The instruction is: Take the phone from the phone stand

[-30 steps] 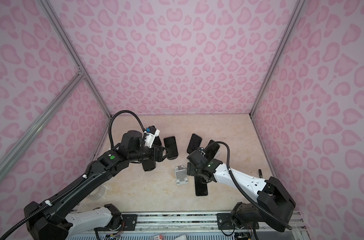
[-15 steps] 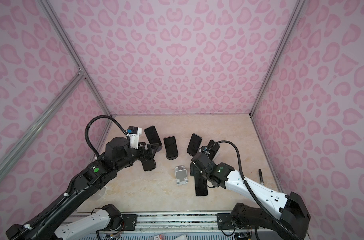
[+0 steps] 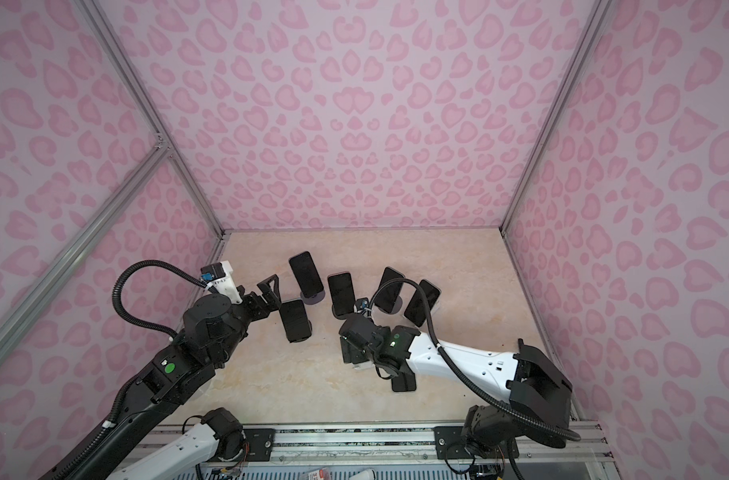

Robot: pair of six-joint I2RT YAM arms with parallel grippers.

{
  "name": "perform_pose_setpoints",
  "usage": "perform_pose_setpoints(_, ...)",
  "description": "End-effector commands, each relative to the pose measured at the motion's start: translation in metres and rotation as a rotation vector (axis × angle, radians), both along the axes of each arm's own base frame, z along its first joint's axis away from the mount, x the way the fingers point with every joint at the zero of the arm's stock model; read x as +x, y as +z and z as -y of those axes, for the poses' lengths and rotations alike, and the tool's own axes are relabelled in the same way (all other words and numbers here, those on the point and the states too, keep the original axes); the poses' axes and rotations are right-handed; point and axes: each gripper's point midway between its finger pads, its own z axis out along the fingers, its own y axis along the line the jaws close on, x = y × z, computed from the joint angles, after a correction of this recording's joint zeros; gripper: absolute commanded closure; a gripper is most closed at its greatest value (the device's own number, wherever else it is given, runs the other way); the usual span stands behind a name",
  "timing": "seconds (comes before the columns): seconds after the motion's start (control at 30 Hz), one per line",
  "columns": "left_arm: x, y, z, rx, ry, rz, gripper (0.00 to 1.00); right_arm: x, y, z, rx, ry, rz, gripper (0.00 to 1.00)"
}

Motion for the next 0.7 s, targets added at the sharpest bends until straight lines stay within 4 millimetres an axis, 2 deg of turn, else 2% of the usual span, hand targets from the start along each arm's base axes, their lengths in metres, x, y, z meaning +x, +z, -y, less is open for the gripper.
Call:
perform_pose_setpoints(0.0,0.004,0.011,-0.004,-0.026,0.035,0.038,0.00,0.006,-0.006,0.004,-0.030,-0.049,0.011,0.09)
perform_pose_setpoints(0.13,0.005,0.009,0.000,-0.025,0.017,0.032,0.00,0.007,-0.019,0.006,-0.038,-0.083,-0.004,0.09)
perform_pose_setpoints(0.37,0.008,0.005,0.005,-0.028,0.000,0.018,0.00,0.009,-0.034,0.005,-0.050,-0.117,-0.023,0.20)
perform_pose_setpoints(0.67,0.009,0.003,0.004,-0.038,-0.001,0.016,0.00,0.011,-0.050,0.006,-0.035,-0.143,-0.011,0.27)
